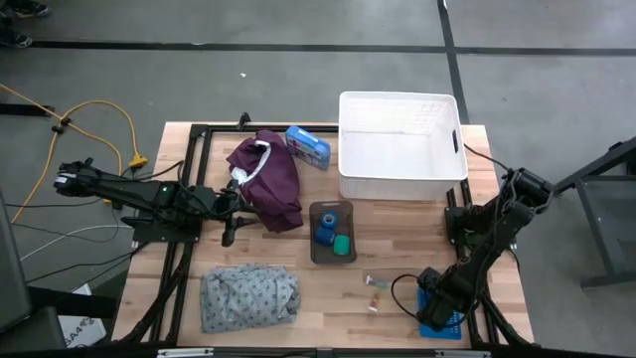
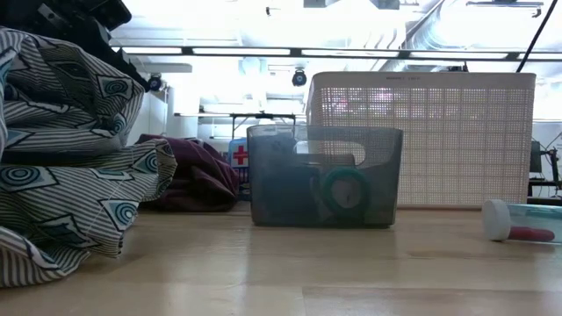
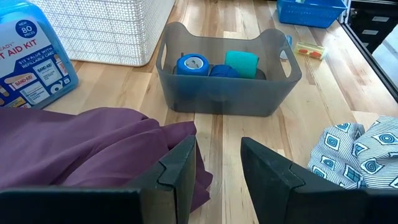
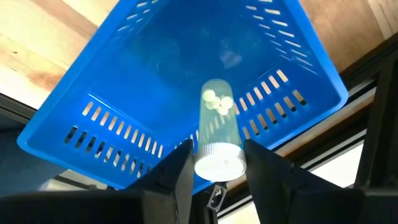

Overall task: Pick & Place Medicine items
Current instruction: Put the top yellow pill bottle into the blue bin

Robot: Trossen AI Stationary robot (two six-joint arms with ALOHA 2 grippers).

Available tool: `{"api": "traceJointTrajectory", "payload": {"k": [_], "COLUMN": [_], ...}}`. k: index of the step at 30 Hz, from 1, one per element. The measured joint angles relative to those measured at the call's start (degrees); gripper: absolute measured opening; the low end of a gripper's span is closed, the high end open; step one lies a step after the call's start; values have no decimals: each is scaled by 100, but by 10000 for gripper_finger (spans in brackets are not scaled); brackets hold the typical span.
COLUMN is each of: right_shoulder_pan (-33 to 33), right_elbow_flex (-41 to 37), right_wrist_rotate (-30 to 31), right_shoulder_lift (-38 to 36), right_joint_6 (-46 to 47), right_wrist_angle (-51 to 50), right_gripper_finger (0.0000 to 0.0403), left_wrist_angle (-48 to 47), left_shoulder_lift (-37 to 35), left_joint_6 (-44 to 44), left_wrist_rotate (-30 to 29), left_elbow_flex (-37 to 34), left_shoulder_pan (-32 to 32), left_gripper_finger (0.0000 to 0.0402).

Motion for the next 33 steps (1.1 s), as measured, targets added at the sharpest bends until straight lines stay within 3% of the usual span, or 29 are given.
{"api": "traceJointTrajectory", "payload": {"k": [33], "right_shoulder_pan": [-3], "right_elbow_flex": [-2], "right_wrist_rotate": [94], "right_shoulder_lift": [4], "right_joint_6": [0], "right_wrist_angle": [0], "right_gripper_finger": [128], "left_wrist_angle": [0], "left_shoulder_lift": [0], "left_joint_6": [0], "left_wrist_rotate": [0], "left_elbow_flex": [0], "left_shoulder_pan": [-2], "left_gripper_finger": [123]}}
